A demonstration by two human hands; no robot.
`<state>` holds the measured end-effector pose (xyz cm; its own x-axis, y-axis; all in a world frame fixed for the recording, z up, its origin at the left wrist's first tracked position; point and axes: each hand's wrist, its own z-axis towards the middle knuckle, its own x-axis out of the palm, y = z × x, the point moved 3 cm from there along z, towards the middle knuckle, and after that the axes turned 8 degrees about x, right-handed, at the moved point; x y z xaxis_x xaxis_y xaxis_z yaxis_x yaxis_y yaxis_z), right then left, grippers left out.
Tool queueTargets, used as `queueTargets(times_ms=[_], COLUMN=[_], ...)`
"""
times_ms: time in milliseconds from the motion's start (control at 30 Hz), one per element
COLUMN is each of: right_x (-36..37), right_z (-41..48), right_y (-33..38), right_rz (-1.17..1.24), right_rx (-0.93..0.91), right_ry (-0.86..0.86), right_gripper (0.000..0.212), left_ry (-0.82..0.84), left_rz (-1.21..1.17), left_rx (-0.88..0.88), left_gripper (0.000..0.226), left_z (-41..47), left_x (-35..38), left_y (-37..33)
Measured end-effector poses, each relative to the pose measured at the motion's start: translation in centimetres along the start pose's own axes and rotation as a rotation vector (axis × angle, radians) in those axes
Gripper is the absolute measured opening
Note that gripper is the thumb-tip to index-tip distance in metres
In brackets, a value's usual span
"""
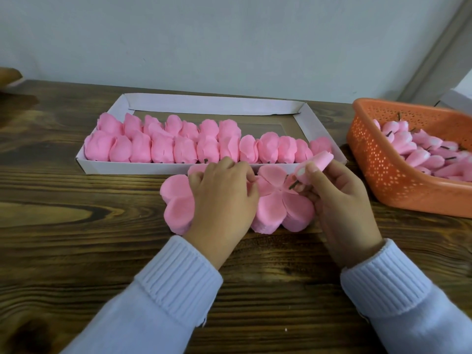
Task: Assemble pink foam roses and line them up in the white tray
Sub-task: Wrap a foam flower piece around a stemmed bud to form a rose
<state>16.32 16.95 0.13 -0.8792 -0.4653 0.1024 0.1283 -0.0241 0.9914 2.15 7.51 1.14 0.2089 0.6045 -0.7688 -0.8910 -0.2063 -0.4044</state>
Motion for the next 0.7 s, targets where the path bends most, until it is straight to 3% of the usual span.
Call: queueTargets(times_ms=[700], right_x=[0.03], right_z=[-0.02], right_y=[-0.07], right_rz=[0.016], right_rx=[0.0], right_ry=[0.024], right_gripper=[0.029], left_ry=[-0.041], left_rz=[-0.026], left_rx=[0.065], left_gripper=[0.009], left_z=[0.02], left_x=[-0.55], left_y=[-0.39])
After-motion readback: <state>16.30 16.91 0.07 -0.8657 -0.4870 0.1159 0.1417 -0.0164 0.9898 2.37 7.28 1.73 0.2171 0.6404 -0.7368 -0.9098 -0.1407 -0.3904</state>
